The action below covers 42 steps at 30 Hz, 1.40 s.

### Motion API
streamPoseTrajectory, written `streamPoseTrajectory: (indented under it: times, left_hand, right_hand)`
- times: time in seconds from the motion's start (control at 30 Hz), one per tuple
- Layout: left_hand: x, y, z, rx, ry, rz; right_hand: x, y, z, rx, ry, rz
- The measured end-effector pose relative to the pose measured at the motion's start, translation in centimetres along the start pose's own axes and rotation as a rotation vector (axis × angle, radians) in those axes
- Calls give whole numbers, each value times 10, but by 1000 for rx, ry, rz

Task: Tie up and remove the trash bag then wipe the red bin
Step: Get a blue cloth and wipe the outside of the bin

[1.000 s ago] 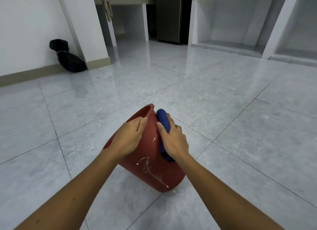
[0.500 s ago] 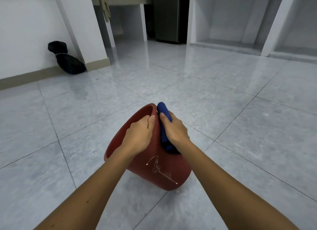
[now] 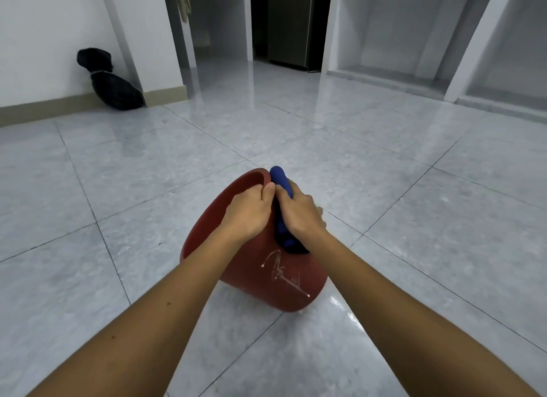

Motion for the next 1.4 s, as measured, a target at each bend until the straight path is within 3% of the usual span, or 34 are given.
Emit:
streamPoseTrajectory:
  times: [0.1, 0.17, 0.23, 0.3, 0.43, 0.53, 0.6, 0.7, 0.9, 0.97, 1.17, 1.23, 1.3, 1.4]
  left_hand:
    - [-1, -6, 8, -89, 49, -103]
    - [-21, -14, 19, -148, 173, -107]
    - [-49, -17, 39, 83, 309, -82]
    - [-72, -17, 53, 313, 322, -65]
    - [-71, -13, 50, 219, 297, -2]
    - [-56, -12, 38, 296, 345, -67]
    - [-48, -13, 34, 334, 320, -143]
    - [-43, -17, 38, 272, 251, -166]
    - [-44, -17, 28, 63, 185, 28]
    - [-41, -11, 17, 69, 209, 88]
    - [-17, 3, -5, 54, 125, -4]
    - [-11, 1, -3, 36, 94, 0]
    - [-12, 0, 0, 39, 88, -16]
    - [-18, -3, 6, 30, 61, -24]
  right_hand:
    - [15, -1, -28, -29, 106, -9]
    - [23, -5, -56, -19, 244, 13]
    - [29, -11, -79, 63, 341, 48]
    - [32, -16, -89, 117, 380, 51]
    - [30, -16, -70, 88, 314, 36]
    - [22, -10, -29, 34, 122, 31]
    - [16, -6, -6, 27, -5, 59]
    - [13, -1, -9, -1, -46, 80]
    - [23, -17, -84, -12, 330, 83]
    - [20, -20, -84, 17, 357, 80]
    - [6, -17, -18, -14, -44, 31]
    - [5, -16, -22, -27, -90, 32]
    - [7, -15, -42, -18, -18, 21]
    - [15, -16, -77, -40, 232, 33]
Point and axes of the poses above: each hand's wrist, its own x-axis towards the middle knuckle, its own y-axis out of the palm, z = x × y, the point moved 1 cm from there along x, towards the middle knuckle, and after that the axes turned 12 degrees about y, right-handed, at the moved point
